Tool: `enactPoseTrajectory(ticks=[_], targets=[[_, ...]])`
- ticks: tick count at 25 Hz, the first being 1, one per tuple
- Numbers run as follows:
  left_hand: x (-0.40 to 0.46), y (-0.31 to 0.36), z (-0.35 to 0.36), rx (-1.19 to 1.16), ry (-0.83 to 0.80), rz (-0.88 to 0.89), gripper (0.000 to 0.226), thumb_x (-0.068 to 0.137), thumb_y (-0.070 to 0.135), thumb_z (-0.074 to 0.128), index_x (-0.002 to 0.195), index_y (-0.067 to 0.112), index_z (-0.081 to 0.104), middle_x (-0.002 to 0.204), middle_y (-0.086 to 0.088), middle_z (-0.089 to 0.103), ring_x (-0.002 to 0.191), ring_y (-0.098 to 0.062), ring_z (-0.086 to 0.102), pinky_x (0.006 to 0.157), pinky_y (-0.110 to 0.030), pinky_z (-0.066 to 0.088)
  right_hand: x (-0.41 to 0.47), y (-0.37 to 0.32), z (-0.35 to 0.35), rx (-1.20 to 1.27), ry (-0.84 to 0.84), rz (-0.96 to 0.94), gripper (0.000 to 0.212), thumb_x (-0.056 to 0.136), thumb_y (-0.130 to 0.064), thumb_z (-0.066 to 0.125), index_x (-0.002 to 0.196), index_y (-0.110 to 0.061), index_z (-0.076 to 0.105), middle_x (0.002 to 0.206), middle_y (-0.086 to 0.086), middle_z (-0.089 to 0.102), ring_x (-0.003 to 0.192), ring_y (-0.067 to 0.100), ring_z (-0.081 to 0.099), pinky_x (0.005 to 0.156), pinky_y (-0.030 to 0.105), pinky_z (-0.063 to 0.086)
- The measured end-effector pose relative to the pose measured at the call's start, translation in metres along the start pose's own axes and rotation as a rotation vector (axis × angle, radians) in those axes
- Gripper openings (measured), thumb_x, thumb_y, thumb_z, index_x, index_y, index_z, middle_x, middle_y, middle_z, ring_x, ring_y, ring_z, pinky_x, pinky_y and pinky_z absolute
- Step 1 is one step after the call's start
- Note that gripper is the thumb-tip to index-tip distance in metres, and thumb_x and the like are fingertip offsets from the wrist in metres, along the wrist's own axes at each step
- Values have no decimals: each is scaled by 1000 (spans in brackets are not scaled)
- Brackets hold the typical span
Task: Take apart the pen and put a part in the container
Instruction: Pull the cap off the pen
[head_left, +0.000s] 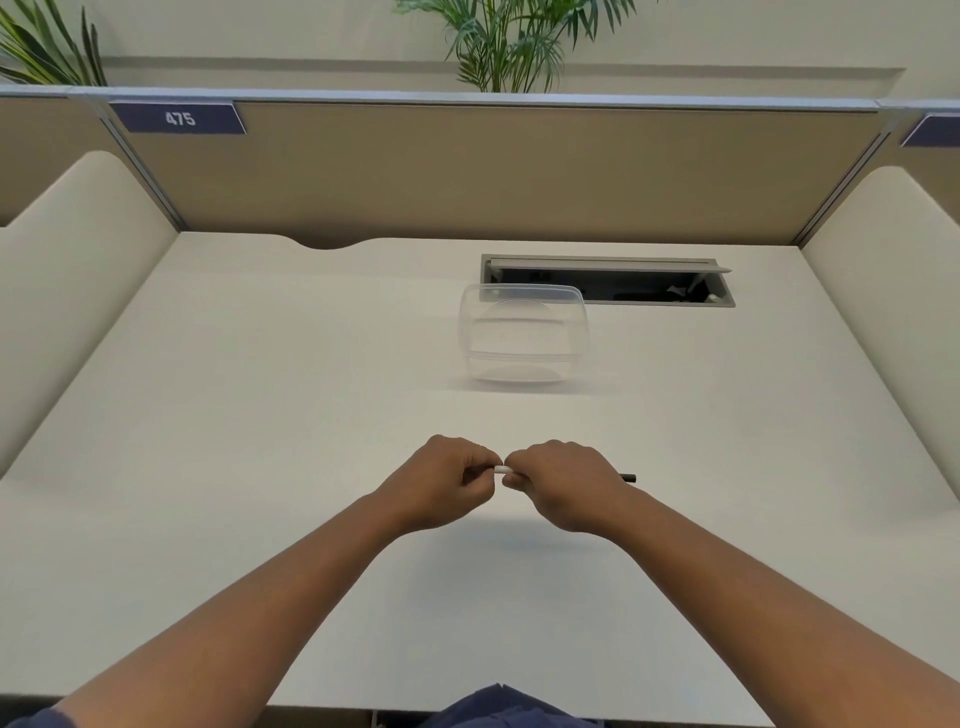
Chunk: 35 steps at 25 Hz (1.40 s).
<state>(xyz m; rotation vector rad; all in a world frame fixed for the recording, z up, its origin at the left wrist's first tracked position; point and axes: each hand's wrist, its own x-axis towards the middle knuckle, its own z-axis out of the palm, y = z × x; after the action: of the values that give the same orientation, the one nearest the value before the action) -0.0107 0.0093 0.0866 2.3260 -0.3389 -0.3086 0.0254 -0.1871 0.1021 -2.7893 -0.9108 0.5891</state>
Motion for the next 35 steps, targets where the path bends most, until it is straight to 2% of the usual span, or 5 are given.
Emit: enactPoseTrajectory(ticks=[4, 11, 17, 23, 35], targets=[[3, 9, -4, 190, -81, 17, 28, 91, 21, 41, 65, 16, 34, 58, 0, 39, 56, -17, 31, 52, -36, 29, -3, 0, 1, -71, 51, -38, 35, 107, -44, 35, 87, -20, 51, 77, -2, 57, 74, 28, 58, 56, 35, 34], [5, 13, -5, 420, -165, 58, 28, 99, 32, 30, 72, 25, 36, 71, 7, 45, 70, -20, 44, 55, -30, 26, -4, -2, 4, -124, 91, -71, 39, 107, -44, 28, 82, -21, 46, 70, -5, 50, 67, 27, 53, 51, 34, 25], [10, 16, -3, 537, -119, 113, 25, 93, 32, 29, 77, 20, 44, 68, 7, 46, 67, -22, 48, 59, -37, 39, -3, -4, 6, -26, 64, -48, 23, 103, -18, 39, 81, -21, 39, 67, -6, 39, 69, 26, 46, 54, 36, 28], [14, 19, -2, 625, -37, 147, 29, 85, 36, 26, 62, 21, 34, 54, 4, 39, 46, -14, 33, 47, -30, 20, -8, -8, 5, -12, 108, -43, 16, 95, -14, 39, 80, -22, 42, 68, -4, 47, 64, 28, 48, 50, 35, 24], [15, 20, -2, 632, -52, 133, 29, 86, 34, 27, 62, 20, 35, 54, 4, 39, 53, -23, 39, 49, -32, 21, -10, -4, 3, 2, 105, -90, 20, 101, -18, 36, 82, -20, 42, 70, -3, 48, 63, 28, 45, 56, 37, 28]])
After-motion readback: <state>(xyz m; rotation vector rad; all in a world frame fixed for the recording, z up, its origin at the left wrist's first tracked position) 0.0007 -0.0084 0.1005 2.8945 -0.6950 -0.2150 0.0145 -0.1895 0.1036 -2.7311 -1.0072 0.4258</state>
